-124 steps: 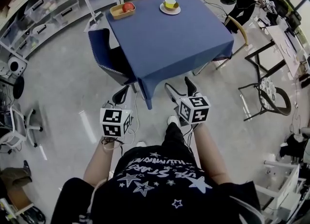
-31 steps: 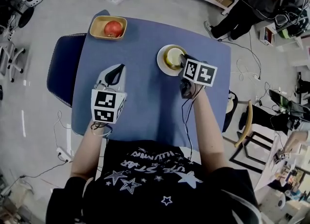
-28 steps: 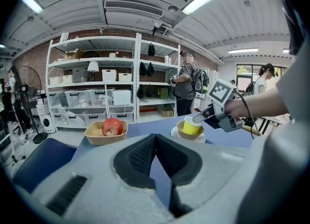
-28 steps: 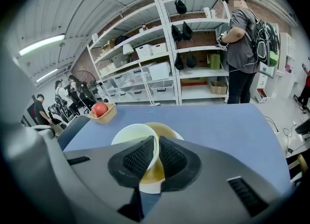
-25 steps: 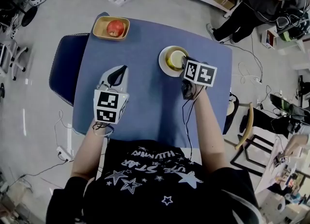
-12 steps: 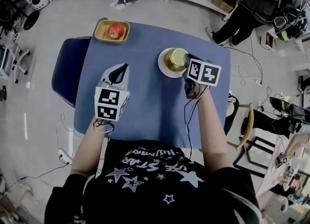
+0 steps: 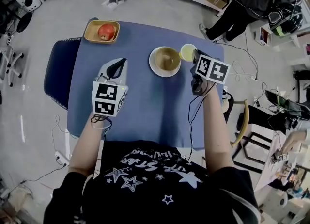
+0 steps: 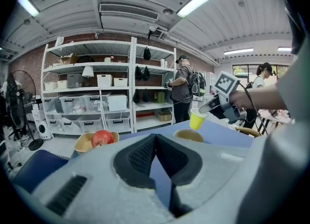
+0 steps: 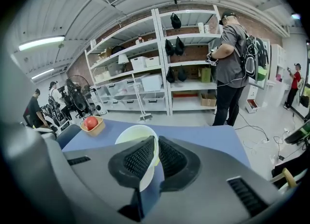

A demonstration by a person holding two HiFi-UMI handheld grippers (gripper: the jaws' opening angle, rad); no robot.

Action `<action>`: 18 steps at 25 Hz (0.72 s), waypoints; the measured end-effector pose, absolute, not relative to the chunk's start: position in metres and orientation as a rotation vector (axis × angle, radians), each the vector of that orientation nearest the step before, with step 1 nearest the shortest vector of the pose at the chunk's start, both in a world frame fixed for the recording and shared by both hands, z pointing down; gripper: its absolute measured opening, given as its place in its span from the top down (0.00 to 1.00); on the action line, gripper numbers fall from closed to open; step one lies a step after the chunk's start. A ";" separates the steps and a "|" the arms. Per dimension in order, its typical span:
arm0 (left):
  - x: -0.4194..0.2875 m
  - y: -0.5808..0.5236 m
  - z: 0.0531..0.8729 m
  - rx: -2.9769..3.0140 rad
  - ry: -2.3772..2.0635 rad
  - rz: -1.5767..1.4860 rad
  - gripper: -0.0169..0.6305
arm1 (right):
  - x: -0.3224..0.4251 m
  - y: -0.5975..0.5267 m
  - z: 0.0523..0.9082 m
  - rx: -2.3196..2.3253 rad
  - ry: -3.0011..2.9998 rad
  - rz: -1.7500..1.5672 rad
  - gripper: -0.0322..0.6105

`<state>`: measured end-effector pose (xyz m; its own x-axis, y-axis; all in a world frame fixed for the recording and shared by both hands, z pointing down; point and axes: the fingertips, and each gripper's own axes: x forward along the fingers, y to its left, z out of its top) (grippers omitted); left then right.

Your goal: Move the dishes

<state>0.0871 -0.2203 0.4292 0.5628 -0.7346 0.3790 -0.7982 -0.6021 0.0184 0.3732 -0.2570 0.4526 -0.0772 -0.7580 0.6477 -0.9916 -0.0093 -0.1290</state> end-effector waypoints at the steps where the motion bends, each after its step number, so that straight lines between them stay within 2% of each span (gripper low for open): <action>1: 0.090 -0.221 0.431 2.605 -1.290 0.503 0.94 | 0.381 -0.258 0.455 1.821 -1.869 0.811 0.90; 8: 0.111 -0.229 0.443 2.596 -1.271 0.537 0.94 | 0.415 -0.268 0.485 1.836 -1.809 0.856 0.90; 18: 0.115 -0.239 0.451 2.570 -1.266 0.587 0.94 | 0.417 -0.284 0.511 1.791 -1.793 0.896 0.89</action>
